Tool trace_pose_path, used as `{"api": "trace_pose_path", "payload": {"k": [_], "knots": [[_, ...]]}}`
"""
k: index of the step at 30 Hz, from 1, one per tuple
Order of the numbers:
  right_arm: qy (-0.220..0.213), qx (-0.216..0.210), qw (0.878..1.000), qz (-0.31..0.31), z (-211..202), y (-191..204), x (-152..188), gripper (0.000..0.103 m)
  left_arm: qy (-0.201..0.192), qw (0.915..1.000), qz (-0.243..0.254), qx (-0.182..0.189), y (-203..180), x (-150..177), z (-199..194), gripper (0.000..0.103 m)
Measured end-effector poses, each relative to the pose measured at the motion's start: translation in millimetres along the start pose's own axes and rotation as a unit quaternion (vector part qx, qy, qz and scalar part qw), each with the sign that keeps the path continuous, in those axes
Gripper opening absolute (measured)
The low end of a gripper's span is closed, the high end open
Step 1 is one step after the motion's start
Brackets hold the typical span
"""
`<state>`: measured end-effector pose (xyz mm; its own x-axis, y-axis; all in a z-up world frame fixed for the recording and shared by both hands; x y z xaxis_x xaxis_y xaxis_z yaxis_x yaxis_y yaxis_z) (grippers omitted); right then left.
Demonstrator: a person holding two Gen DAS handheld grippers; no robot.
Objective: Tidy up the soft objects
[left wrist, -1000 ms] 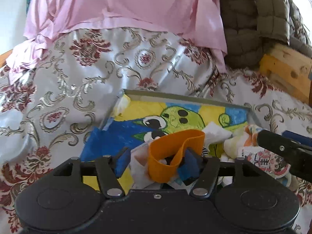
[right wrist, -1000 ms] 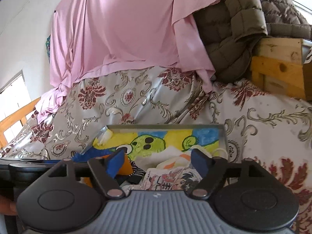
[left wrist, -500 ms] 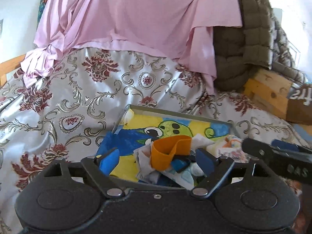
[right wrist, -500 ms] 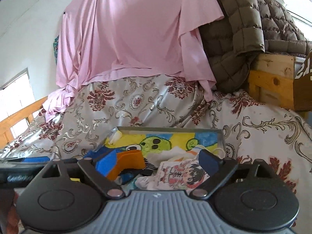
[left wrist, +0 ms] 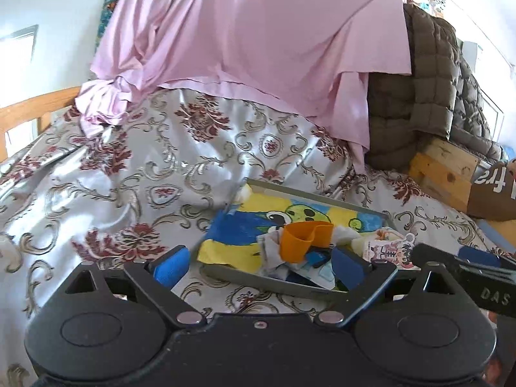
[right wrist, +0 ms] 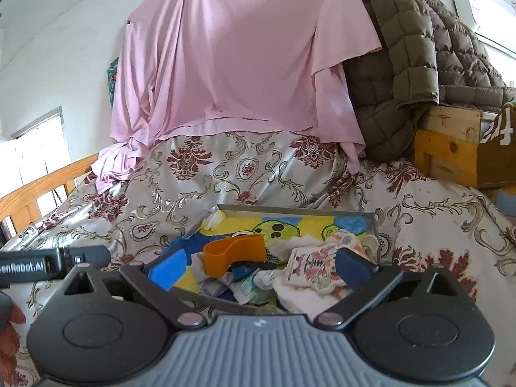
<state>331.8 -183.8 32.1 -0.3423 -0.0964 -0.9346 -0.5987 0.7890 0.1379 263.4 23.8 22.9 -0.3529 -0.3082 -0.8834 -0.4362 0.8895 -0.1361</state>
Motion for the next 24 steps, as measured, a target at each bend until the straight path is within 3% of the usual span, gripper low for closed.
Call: {"api": "trace_pose_path", "payload": {"k": [24], "knots": [[-0.025, 0.002, 1.0, 0.009, -36, 7, 17, 0.103, -0.013, 0.9999, 0.009, -0.005, 12, 37, -44, 0.102]]}}
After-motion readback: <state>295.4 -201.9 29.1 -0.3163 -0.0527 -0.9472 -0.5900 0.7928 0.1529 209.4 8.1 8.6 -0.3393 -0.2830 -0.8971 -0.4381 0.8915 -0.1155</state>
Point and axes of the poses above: each gripper's, at about its wrist camera, not at the fingertips, and z roughly the way its jaws point, y to its left, x to its underside, the point moved 6 cm from there along z, roughly the way its jaws point, and after that the axes turned 8 degrees about -x, right-handed, at the moved point
